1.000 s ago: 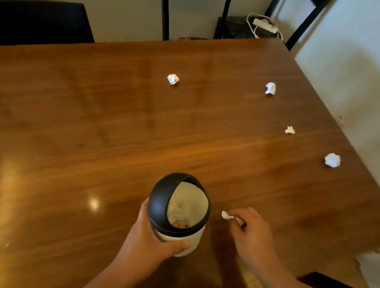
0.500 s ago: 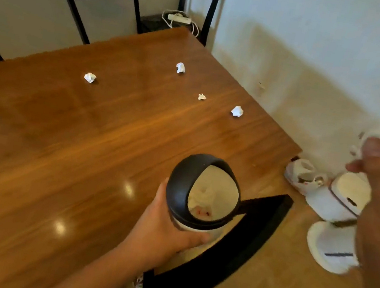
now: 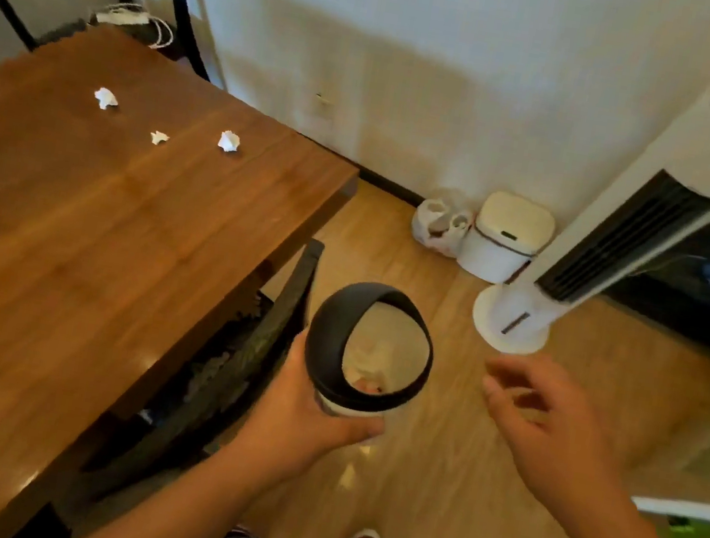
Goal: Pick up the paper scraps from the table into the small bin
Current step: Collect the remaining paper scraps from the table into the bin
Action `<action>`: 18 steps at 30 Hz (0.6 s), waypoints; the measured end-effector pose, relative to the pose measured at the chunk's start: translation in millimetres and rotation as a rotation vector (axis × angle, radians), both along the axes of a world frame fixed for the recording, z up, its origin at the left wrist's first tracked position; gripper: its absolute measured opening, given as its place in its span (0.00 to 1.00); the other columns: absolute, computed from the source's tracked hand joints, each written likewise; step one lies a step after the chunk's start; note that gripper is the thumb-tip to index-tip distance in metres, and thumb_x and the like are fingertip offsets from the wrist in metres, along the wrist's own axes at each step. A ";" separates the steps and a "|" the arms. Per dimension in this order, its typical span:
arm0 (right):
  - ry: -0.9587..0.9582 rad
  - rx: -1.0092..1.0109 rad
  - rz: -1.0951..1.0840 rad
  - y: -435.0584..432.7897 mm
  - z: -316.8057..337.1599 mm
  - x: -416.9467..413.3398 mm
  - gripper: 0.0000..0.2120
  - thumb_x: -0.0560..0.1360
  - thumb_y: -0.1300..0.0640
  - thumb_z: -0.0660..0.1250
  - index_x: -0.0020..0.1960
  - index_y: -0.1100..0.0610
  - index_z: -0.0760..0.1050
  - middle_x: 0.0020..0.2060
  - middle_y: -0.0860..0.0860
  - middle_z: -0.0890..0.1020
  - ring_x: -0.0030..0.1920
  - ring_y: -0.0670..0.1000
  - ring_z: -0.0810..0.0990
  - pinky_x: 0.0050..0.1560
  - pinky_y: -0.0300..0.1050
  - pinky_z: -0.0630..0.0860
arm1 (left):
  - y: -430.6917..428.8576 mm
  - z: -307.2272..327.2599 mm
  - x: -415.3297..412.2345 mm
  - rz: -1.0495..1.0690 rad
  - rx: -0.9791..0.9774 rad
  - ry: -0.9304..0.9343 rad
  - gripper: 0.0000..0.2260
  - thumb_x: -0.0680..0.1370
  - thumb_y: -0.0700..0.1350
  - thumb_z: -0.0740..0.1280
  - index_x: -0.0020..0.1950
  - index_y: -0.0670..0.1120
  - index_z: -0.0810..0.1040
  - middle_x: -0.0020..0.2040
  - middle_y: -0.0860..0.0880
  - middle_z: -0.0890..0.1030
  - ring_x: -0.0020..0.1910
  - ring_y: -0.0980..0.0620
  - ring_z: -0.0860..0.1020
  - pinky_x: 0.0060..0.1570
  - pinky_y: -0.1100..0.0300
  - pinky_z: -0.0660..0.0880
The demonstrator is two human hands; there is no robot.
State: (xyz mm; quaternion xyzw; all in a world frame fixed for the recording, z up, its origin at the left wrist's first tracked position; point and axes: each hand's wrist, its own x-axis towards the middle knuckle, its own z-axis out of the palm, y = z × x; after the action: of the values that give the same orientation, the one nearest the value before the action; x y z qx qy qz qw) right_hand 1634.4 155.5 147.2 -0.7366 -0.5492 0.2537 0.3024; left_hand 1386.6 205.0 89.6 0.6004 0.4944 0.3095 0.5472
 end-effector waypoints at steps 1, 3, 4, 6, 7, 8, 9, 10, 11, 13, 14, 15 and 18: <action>0.044 -0.125 -0.044 -21.0 -24.3 20.5 0.08 0.74 0.48 0.69 0.48 0.35 0.76 0.44 0.38 0.81 0.46 0.40 0.80 0.38 0.31 0.73 | -4.6 -3.1 11.3 -0.022 -0.012 0.019 0.47 0.60 0.60 0.83 0.73 0.67 0.62 0.65 0.71 0.72 0.66 0.68 0.72 0.63 0.53 0.78; 0.054 -0.396 -0.104 -71.8 -75.9 56.1 0.06 0.74 0.55 0.72 0.48 0.45 0.80 0.41 0.42 0.82 0.43 0.42 0.80 0.40 0.31 0.73 | -10.3 -7.6 30.8 -0.067 -0.035 0.046 0.48 0.59 0.59 0.83 0.74 0.63 0.62 0.63 0.71 0.73 0.65 0.69 0.72 0.63 0.48 0.79; 0.048 -0.528 -0.132 -98.1 -100.7 69.9 0.05 0.74 0.56 0.73 0.48 0.49 0.81 0.42 0.45 0.83 0.43 0.44 0.81 0.43 0.35 0.75 | -11.7 -9.2 38.7 -0.085 -0.045 0.059 0.49 0.58 0.59 0.83 0.74 0.61 0.62 0.63 0.71 0.73 0.64 0.69 0.73 0.62 0.47 0.79; 0.094 -0.731 -0.218 -148.4 -143.0 90.2 0.03 0.73 0.56 0.73 0.45 0.53 0.80 0.43 0.50 0.84 0.46 0.49 0.82 0.50 0.43 0.76 | -11.0 -11.8 51.2 -0.109 -0.058 0.087 0.50 0.57 0.60 0.83 0.74 0.61 0.62 0.64 0.68 0.73 0.63 0.70 0.73 0.61 0.47 0.80; 0.125 -0.805 -0.261 -169.6 -159.2 97.4 0.04 0.73 0.56 0.73 0.42 0.54 0.79 0.42 0.51 0.84 0.47 0.52 0.83 0.50 0.44 0.75 | -9.4 -13.5 56.1 -0.121 -0.059 0.103 0.49 0.56 0.60 0.82 0.73 0.63 0.62 0.63 0.68 0.74 0.63 0.70 0.73 0.60 0.48 0.80; 0.150 -0.863 -0.299 -186.6 -173.3 103.2 0.06 0.72 0.56 0.74 0.38 0.53 0.78 0.40 0.51 0.83 0.47 0.54 0.83 0.49 0.44 0.74 | -7.0 -15.0 59.8 -0.131 -0.056 0.118 0.49 0.56 0.61 0.82 0.72 0.65 0.62 0.63 0.69 0.74 0.63 0.70 0.74 0.59 0.49 0.81; 0.170 -0.908 -0.333 -199.1 -184.9 107.9 0.09 0.72 0.57 0.74 0.35 0.53 0.76 0.38 0.52 0.82 0.47 0.55 0.83 0.48 0.44 0.74 | -3.7 -16.2 62.3 -0.136 -0.058 0.131 0.49 0.55 0.63 0.83 0.71 0.67 0.62 0.63 0.69 0.73 0.63 0.69 0.74 0.58 0.50 0.81; 0.192 -0.942 -0.367 -206.2 -194.7 112.0 0.12 0.71 0.57 0.74 0.33 0.53 0.74 0.37 0.52 0.81 0.45 0.56 0.83 0.49 0.46 0.76 | 0.7 -17.2 64.2 -0.133 -0.061 0.139 0.50 0.54 0.65 0.82 0.71 0.66 0.62 0.64 0.67 0.73 0.63 0.69 0.74 0.58 0.51 0.81; 0.209 -0.971 -0.394 -207.3 -202.5 115.9 0.13 0.71 0.57 0.74 0.32 0.53 0.74 0.37 0.53 0.81 0.44 0.57 0.82 0.50 0.48 0.77 | 5.7 -18.5 66.2 -0.125 -0.063 0.149 0.51 0.53 0.68 0.82 0.72 0.66 0.62 0.65 0.67 0.73 0.63 0.69 0.73 0.58 0.52 0.80; 0.235 -1.001 -0.429 -192.8 -212.9 125.8 0.11 0.73 0.57 0.73 0.33 0.55 0.75 0.39 0.56 0.81 0.44 0.58 0.82 0.52 0.51 0.78 | 17.5 -22.9 69.9 -0.113 -0.047 0.185 0.51 0.51 0.71 0.80 0.70 0.69 0.61 0.62 0.74 0.72 0.61 0.74 0.72 0.54 0.59 0.80; 0.251 -1.001 -0.439 -177.8 -216.0 131.3 0.10 0.73 0.57 0.72 0.35 0.56 0.76 0.40 0.57 0.81 0.45 0.58 0.82 0.53 0.52 0.78 | 24.2 -26.0 71.7 -0.106 -0.040 0.203 0.49 0.52 0.70 0.81 0.68 0.69 0.61 0.59 0.78 0.71 0.59 0.77 0.72 0.51 0.63 0.79; 0.265 -0.996 -0.438 -158.9 -218.4 137.3 0.09 0.74 0.56 0.71 0.36 0.56 0.77 0.40 0.56 0.82 0.46 0.59 0.83 0.53 0.53 0.78 | 31.7 -29.8 73.8 -0.095 -0.044 0.218 0.47 0.52 0.67 0.81 0.67 0.70 0.61 0.57 0.81 0.70 0.57 0.80 0.71 0.49 0.66 0.77; 0.279 -0.920 -0.384 -84.6 -219.9 157.7 0.07 0.75 0.55 0.70 0.40 0.56 0.78 0.41 0.55 0.83 0.46 0.57 0.83 0.50 0.50 0.78 | 58.0 -44.0 80.7 -0.056 -0.077 0.231 0.44 0.56 0.59 0.83 0.65 0.71 0.62 0.54 0.81 0.71 0.54 0.81 0.71 0.47 0.68 0.73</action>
State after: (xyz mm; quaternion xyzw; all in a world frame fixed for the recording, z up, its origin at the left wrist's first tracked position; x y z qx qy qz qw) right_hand 1792.1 71.0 -72.7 -0.8402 -0.1902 0.5045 0.0589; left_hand 1467.3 263.1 45.6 0.6240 0.5487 0.2038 0.5177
